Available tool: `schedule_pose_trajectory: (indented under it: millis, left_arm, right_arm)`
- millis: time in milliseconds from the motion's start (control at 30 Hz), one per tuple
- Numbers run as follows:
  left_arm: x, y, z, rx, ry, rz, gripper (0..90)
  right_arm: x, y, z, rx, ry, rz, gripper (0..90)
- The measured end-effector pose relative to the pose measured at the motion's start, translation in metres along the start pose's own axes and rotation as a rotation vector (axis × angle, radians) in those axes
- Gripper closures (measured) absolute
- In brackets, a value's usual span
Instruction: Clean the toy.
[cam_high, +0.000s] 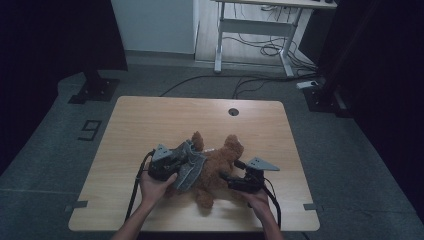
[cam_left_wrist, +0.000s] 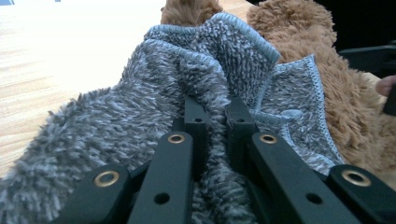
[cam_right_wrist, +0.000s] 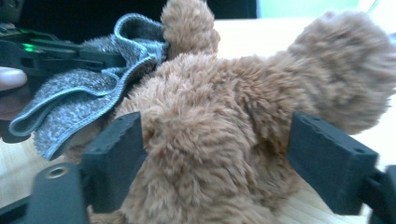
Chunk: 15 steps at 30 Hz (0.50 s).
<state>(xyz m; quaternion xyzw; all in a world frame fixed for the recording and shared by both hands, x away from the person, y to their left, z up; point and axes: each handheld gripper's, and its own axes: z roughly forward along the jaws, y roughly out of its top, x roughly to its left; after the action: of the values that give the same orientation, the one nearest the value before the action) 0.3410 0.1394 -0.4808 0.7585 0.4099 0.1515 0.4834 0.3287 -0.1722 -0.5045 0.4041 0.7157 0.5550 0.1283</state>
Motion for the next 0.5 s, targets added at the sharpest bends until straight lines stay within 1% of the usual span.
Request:
schedule_pose_trajectory:
  millis: [33, 67, 100, 133, 167, 200, 233, 333, 367, 400, 433, 467, 500]
  left_arm:
    - [0.000, 0.000, 0.000, 0.000, 0.000, 0.000, 82.9]
    - [0.000, -0.001, -0.001, -0.002, -0.003, 0.000, 82.9]
    - [-0.001, -0.002, -0.002, -0.005, -0.004, -0.002, 82.9]
    - [0.000, -0.004, -0.003, -0.011, -0.005, -0.007, 82.9]
    - [0.000, -0.005, -0.004, -0.013, -0.009, -0.011, 83.0]
    - [0.000, -0.005, -0.004, -0.013, -0.009, -0.011, 82.9]
    - [0.001, -0.005, -0.004, -0.014, -0.012, -0.016, 82.9]
    - [0.001, -0.006, -0.004, -0.020, -0.015, -0.018, 82.9]
    - [0.000, -0.007, -0.004, -0.019, -0.014, -0.015, 83.0]
    - [0.000, -0.007, -0.005, -0.021, -0.011, -0.014, 83.0]
    - [0.000, -0.008, -0.005, -0.024, -0.010, -0.016, 83.0]
    - [0.001, -0.009, -0.006, -0.031, -0.015, -0.022, 83.0]
    - [0.001, -0.009, -0.006, -0.031, -0.015, -0.022, 83.0]
  right_arm:
    - [0.000, 0.000, 0.000, 0.000, 0.000, 0.000, 15.1]
    - [0.000, 0.000, 0.005, 0.034, 0.006, -0.004, 13.6]
    - [-0.001, -0.001, 0.012, 0.070, -0.003, -0.006, 12.7]
    - [-0.004, 0.000, 0.021, 0.095, 0.013, 0.014, 8.9]
    - [-0.005, 0.002, 0.023, 0.107, 0.021, 0.019, 7.7]
    - [-0.005, 0.002, 0.023, 0.107, 0.021, 0.019, 7.7]
    - [-0.005, 0.004, 0.026, 0.122, 0.031, 0.026, 5.9]
    - [-0.006, 0.007, 0.037, 0.197, 0.071, 0.029, 3.3]
    - [-0.004, 0.007, 0.041, 0.224, 0.077, 0.021, 2.8]
    - [-0.002, 0.007, 0.044, 0.242, 0.070, 0.001, 3.3]
    - [0.000, 0.008, 0.046, 0.254, 0.061, -0.012, 5.9]
    - [0.000, 0.008, 0.047, 0.257, 0.054, -0.012, 13.8]
    - [0.000, 0.008, 0.047, 0.257, 0.054, -0.012, 13.8]
